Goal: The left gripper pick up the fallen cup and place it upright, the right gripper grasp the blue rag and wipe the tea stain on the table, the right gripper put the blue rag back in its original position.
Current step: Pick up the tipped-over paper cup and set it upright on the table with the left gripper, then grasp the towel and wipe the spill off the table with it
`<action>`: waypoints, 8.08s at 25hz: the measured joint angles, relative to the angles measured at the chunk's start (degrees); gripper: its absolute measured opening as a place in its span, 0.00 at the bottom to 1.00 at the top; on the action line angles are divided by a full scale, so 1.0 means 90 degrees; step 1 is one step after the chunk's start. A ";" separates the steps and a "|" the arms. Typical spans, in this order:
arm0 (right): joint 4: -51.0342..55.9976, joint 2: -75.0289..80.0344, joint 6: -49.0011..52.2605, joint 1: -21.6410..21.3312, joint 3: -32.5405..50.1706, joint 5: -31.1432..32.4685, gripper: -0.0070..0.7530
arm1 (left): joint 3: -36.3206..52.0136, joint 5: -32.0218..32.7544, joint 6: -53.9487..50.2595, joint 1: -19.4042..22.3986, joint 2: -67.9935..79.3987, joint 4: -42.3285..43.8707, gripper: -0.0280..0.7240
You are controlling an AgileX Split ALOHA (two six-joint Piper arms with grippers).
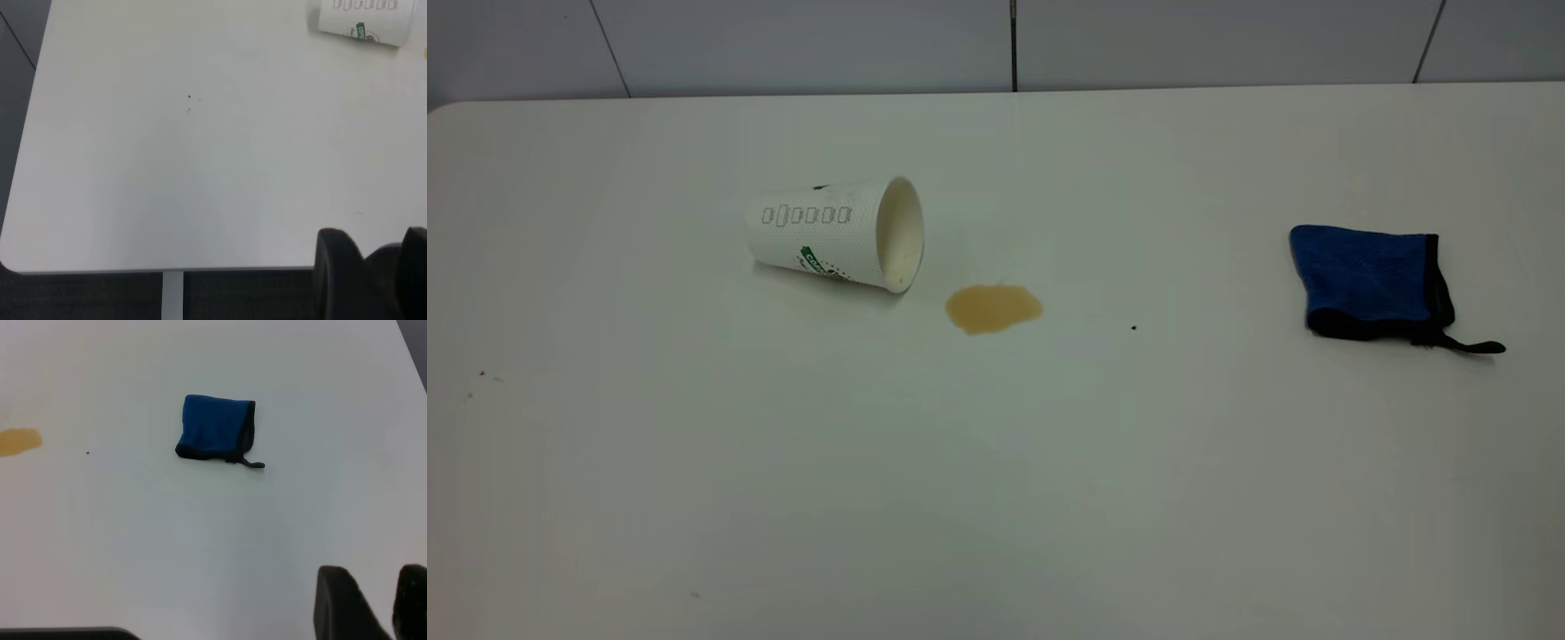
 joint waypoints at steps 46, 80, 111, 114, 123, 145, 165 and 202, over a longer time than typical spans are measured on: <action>0.0000 0.0000 0.0000 0.0000 0.0000 0.0000 0.32 | 0.0000 0.0000 0.0000 0.0000 0.0000 0.0000 0.35; 0.0000 0.0000 0.0000 0.0000 0.0000 0.0000 0.32 | -0.2927 -0.2855 -0.0222 -0.0906 0.8375 0.0419 0.99; 0.0000 0.0000 0.0000 0.0000 0.0000 0.0000 0.32 | -0.9971 -0.0187 -0.1785 -0.3831 1.6460 0.3812 0.94; 0.0000 0.0000 0.0000 0.0000 0.0000 0.0000 0.32 | -0.9977 -0.0493 -0.1953 -0.3831 1.6669 0.3961 0.93; -0.0088 0.0000 0.0000 0.0000 0.0000 0.0000 0.32 | -0.9991 -0.0895 -0.2491 -0.3825 1.7121 0.4837 0.87; -0.0102 0.0000 0.0000 0.0000 0.0000 0.0000 0.32 | -1.0095 -0.0312 -0.0112 -0.2982 1.5431 0.3209 0.05; -0.0102 0.0000 0.0000 0.0000 0.0000 0.0000 0.32 | -1.0089 -0.1554 0.2609 -0.0916 1.5911 -0.1411 0.07; -0.0102 0.0000 -0.0001 0.0000 0.0000 0.0000 0.32 | -1.0364 0.0222 0.2489 -0.0876 1.2789 -0.0948 0.65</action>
